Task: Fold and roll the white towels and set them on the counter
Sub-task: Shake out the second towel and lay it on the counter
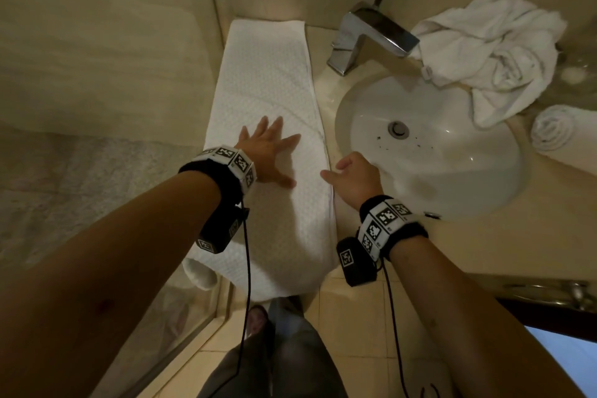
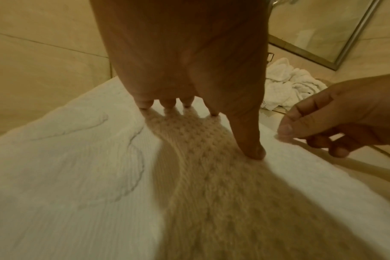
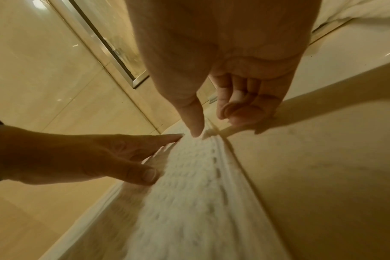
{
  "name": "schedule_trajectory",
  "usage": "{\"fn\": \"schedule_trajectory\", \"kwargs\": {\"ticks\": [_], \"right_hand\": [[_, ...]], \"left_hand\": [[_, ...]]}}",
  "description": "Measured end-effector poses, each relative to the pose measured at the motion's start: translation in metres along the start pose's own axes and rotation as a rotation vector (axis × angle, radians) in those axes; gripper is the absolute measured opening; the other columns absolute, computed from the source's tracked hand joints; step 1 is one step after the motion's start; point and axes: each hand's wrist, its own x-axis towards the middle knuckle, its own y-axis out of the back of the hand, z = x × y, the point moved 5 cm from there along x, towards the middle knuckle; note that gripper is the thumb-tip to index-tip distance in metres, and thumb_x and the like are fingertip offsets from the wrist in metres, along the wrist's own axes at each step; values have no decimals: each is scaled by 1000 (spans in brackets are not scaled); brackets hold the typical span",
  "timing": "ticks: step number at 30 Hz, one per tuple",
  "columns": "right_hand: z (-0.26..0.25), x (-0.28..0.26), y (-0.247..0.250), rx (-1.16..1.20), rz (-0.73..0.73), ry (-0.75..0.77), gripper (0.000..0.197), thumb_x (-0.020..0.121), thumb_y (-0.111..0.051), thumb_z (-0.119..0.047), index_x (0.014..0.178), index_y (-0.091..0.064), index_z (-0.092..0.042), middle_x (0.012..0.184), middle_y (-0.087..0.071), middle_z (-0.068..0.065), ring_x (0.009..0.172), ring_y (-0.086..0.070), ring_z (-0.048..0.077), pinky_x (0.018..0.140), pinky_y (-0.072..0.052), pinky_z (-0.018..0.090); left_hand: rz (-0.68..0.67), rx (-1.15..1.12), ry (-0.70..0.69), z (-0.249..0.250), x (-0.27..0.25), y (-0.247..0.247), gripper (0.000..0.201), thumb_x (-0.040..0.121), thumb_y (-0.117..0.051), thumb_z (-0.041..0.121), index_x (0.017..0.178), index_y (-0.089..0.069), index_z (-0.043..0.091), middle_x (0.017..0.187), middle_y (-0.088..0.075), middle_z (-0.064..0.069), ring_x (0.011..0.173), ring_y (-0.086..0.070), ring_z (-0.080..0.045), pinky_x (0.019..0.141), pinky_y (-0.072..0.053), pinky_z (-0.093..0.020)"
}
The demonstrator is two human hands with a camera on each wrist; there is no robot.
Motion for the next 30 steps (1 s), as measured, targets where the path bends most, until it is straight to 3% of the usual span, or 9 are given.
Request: {"fn": "schedule_trajectory", "kwargs": {"ticks": [3, 6, 10, 12, 15, 17, 24, 28, 30], "right_hand": [[-15, 16, -8, 65, 31, 59, 33, 84, -69, -29, 109, -55, -13, 105, -61, 2, 94, -56, 15, 76, -43, 23], [-34, 39, -12, 38, 80, 118, 23, 87, -64, -21, 108, -59, -12, 109, -63, 4, 99, -59, 18, 80, -41, 20], [-65, 82, -17, 66, 131, 158, 18, 88, -62, -14, 105, -60, -12, 112, -58, 8, 96, -60, 22, 85, -48, 24], [-82, 104, -18, 124, 105, 154, 23, 88, -62, -13, 111, -57, -12, 115, -54, 9, 98, -61, 23, 88, -54, 33], [-108, 130, -16, 60, 87, 177, 34, 91, -58, -12, 124, -52, -10, 129, -48, 10, 113, -54, 23, 95, -46, 28], [-124, 143, -13, 9, 89, 189, 39, 92, -57, -14, 130, -48, -9, 137, -42, 11, 119, -50, 25, 98, -41, 29], [-172, 204, -19, -88, 89, 197, 54, 93, -58, -14, 139, -34, 0, 145, -28, 16, 130, -38, 29, 107, -34, 32], [-198, 239, -13, -164, 138, 158, 58, 94, -57, -17, 142, -28, -1, 147, -30, 17, 136, -26, 33, 112, -22, 36], [-206, 259, -13, -130, 123, 94, 65, 94, -59, -22, 144, -25, 0, 151, -26, 18, 140, -22, 33, 114, -19, 36]], "left_hand": [[20, -55, -16, -1, 7, 10, 89, 78, -64, 59, 149, -14, 41, 160, 10, 1, 146, 13, -25, 118, 2, -51], [124, -129, -40, -4, 18, 28, 62, 88, -62, 36, 144, -36, 32, 157, -19, -2, 145, -16, -25, 118, -19, -43], [242, -188, -13, -19, 37, 72, 35, 89, -59, 14, 124, -60, 18, 132, -55, -5, 122, -50, -23, 105, -37, -33], [248, -257, 36, -28, 47, 91, 30, 89, -56, 9, 118, -63, 13, 121, -62, -6, 113, -57, -23, 96, -45, -31], [224, -526, 186, -49, 59, 102, 24, 88, -56, 6, 110, -63, 10, 107, -61, -7, 95, -64, -26, 73, -59, -35], [179, -641, 237, -59, 64, 101, 23, 86, -59, 1, 108, -63, 8, 104, -61, -9, 90, -65, -27, 67, -60, -40], [-74, -791, 325, -77, 96, 105, 16, 83, -64, -6, 98, -65, 0, 94, -66, -17, 81, -69, -32, 77, -59, -44], [-265, -815, 341, -85, 118, 111, 6, 88, -57, -7, 87, -59, -2, 69, -66, -17, 58, -67, -25, 62, -60, -37], [-361, -811, 357, -91, 126, 115, 6, 90, -54, -4, 86, -58, -2, 67, -67, -17, 53, -68, -22, 57, -60, -35]]}}
